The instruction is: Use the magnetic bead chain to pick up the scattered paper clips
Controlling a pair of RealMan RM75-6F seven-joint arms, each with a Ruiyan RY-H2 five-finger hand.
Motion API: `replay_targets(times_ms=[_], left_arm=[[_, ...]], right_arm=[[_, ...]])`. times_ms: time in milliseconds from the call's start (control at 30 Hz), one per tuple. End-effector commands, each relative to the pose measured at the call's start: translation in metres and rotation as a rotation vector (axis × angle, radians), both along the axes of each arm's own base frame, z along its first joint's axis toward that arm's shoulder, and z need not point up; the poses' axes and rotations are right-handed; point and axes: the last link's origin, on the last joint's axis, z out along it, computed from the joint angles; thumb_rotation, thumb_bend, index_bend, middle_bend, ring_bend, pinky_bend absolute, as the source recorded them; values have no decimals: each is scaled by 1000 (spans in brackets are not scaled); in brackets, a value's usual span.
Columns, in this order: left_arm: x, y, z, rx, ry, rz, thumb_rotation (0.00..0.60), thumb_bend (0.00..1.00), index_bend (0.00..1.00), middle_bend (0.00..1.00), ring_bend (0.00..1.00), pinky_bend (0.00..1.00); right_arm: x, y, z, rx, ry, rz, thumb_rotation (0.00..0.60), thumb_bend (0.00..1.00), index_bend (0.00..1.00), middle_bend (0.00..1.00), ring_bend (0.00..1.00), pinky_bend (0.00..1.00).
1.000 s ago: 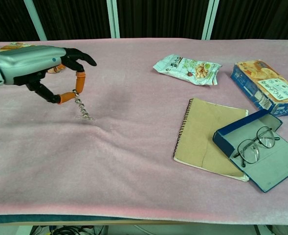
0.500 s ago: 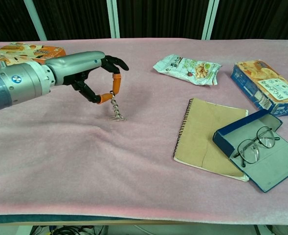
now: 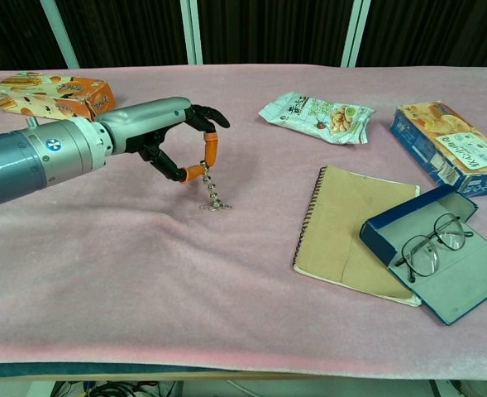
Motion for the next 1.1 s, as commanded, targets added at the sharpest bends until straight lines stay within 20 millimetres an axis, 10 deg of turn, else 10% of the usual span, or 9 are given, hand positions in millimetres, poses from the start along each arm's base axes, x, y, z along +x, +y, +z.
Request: replay_targets(times_ms=[33, 500, 1100], left_arm=[[-7, 1, 3, 1, 6, 11, 600, 440, 541, 109, 0, 0], [-57, 1, 37, 13, 127, 48, 600, 358, 121, 0, 0, 0], [-97, -60, 162, 466, 215, -17, 600, 330, 150, 0, 0, 0]], right_arm=[[0, 0, 0, 0, 0, -1, 600, 162, 0, 13, 84, 172], [0, 0, 0, -5, -2, 1, 600, 161, 0, 20, 83, 172], [0, 0, -1, -1, 10, -2, 600, 160, 0, 19, 83, 172]])
